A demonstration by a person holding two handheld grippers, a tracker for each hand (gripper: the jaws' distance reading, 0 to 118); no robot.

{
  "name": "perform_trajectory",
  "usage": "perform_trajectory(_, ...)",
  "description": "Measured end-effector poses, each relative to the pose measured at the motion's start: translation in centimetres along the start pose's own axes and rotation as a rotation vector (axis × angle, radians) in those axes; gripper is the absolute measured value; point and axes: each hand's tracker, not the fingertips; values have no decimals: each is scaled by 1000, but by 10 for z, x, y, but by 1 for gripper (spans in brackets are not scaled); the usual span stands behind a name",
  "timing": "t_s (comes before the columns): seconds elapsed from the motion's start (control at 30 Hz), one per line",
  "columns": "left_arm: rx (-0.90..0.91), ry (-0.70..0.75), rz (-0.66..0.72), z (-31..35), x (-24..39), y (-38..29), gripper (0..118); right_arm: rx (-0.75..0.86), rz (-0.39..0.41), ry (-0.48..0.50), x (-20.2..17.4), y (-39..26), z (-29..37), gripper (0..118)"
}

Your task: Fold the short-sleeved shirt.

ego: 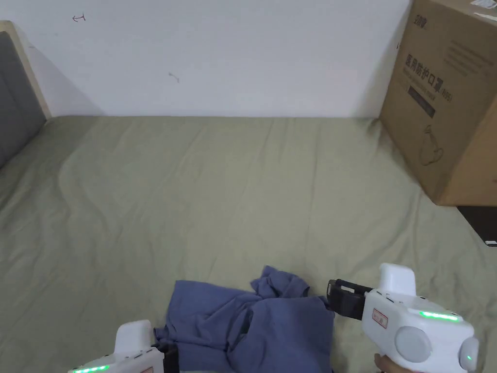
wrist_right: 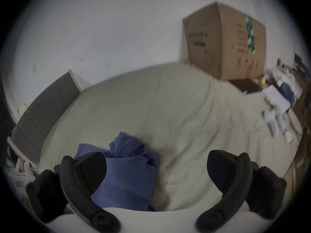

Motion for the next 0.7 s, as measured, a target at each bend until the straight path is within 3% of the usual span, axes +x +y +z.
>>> perform_trajectory(0.13, 7, -7, -14, -3, 4, 4, 4, -179, -58, 37, 9, -4, -55, 116)
perform_trajectory(0.23, 4, -2, -22, -6, 4, 5, 4, -266, -60, 47, 10, -12, -86, 96)
perform_trajectory(0.33, -5, 1, -22, -7, 3, 5, 4, -301, -22, 55, 5, -20, -100, 51)
perform_trajectory(0.37, -10, 7, -21, -9, 1, 5, 4, -304, -21, 63, 3, -22, -99, 25)
perform_trajectory(0.4, -11, 8, -21, -9, 0, 5, 4, -305, -18, 79, -2, -22, -94, 9)
perform_trajectory(0.7, 35, -31, 1, 4, 5, 23, 4, -69, 156, 72, -14, 13, -20, 8)
